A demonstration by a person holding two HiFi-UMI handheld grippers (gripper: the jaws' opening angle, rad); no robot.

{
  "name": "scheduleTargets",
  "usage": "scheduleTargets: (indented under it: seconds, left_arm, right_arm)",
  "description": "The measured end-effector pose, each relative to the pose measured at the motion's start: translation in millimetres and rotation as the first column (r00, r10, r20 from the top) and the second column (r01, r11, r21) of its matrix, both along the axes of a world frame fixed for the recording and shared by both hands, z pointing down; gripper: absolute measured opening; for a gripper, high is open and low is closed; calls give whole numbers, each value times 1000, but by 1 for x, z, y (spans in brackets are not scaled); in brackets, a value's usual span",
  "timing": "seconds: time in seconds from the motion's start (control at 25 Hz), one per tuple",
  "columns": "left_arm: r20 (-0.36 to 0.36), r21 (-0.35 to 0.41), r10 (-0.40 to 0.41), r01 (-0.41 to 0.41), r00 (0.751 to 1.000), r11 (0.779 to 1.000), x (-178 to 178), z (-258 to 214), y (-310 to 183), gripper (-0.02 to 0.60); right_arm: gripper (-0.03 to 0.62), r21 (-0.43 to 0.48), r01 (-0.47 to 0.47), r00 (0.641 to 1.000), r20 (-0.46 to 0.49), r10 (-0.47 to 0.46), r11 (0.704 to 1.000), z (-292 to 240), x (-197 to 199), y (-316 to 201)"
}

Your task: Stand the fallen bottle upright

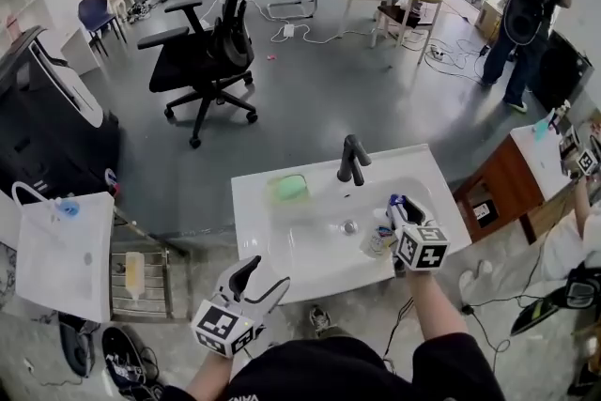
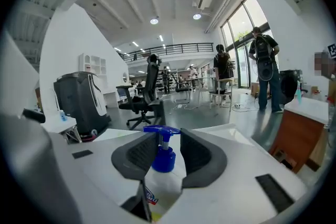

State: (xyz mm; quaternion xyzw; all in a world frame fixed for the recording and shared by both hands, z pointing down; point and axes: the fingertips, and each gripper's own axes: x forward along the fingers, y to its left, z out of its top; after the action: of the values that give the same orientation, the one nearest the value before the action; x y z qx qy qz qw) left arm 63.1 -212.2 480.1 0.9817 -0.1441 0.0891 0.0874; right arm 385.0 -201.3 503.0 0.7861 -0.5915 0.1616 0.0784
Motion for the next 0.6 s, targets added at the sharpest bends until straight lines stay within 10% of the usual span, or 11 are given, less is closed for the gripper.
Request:
scheduleTargets:
  seconds: [0.6]
  left_arm:
    - [48, 4, -110, 110, 993, 994, 44, 8, -31, 305]
  right_arm:
    - [133, 163, -33, 977, -203, 67, 986, -46, 115, -106]
